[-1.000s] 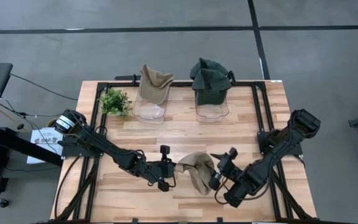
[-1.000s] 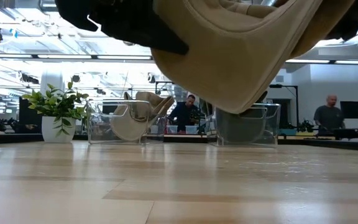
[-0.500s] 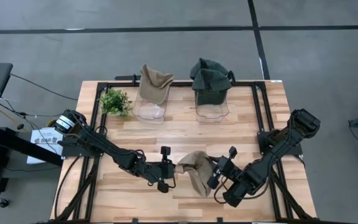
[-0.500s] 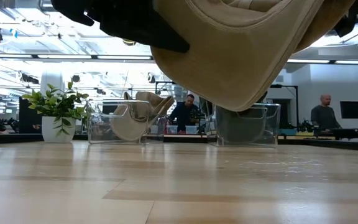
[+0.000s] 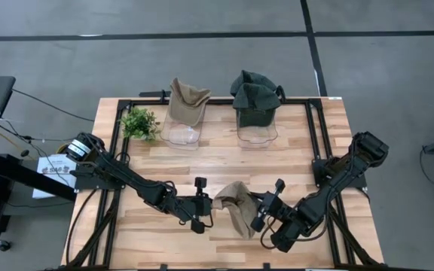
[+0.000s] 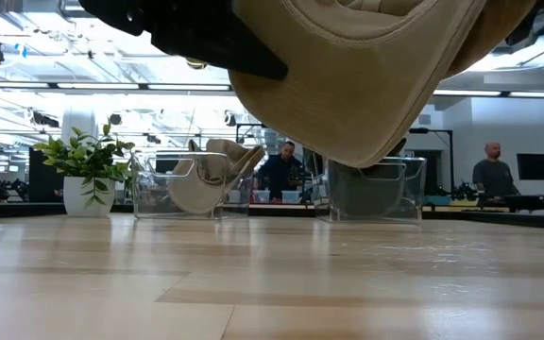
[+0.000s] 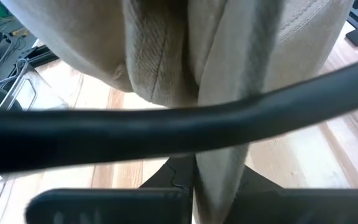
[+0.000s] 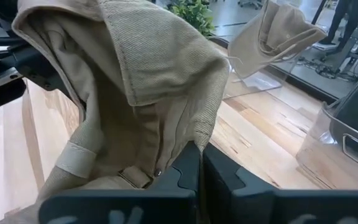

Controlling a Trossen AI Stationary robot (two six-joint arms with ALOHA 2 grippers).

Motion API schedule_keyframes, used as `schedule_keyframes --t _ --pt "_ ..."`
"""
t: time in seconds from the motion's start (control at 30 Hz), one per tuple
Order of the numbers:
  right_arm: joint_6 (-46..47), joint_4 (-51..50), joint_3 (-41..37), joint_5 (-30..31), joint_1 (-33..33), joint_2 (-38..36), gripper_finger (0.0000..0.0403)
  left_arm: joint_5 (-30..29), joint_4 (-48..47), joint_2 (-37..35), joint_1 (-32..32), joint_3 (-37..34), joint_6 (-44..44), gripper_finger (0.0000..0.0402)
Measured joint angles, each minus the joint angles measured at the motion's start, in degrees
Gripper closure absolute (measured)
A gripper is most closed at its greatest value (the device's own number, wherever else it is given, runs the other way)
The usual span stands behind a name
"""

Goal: Pick & Place hat
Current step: Put the brown cap into the left transparent bin

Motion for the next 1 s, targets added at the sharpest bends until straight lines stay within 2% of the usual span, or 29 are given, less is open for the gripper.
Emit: schedule_keyframes --t 0.17,0.43,0.57,1.0 --pt "-0.04 -0.04 0.0 -0.22 0.0 0.0 0.0402 1.05 0.02 0.0 0.58 0.0 -2.28 0.0371" --pt "-0.63 -0.08 0.0 -0.3 0.07 0.0 0.0403 7.4 -0.34 0.0 2.54 0.02 -7.09 0.0295" --pt "-0.64 -0.07 0.0 -0.3 0.07 0.0 0.0403 7.78 -0.87 0.0 3.46 0.02 -10.31 0.0267" --pt "-1.47 -0.84 0.02 -0.3 0.09 0.0 0.0403 7.81 -5.73 0.0 5.78 0.02 -21.13 0.0257"
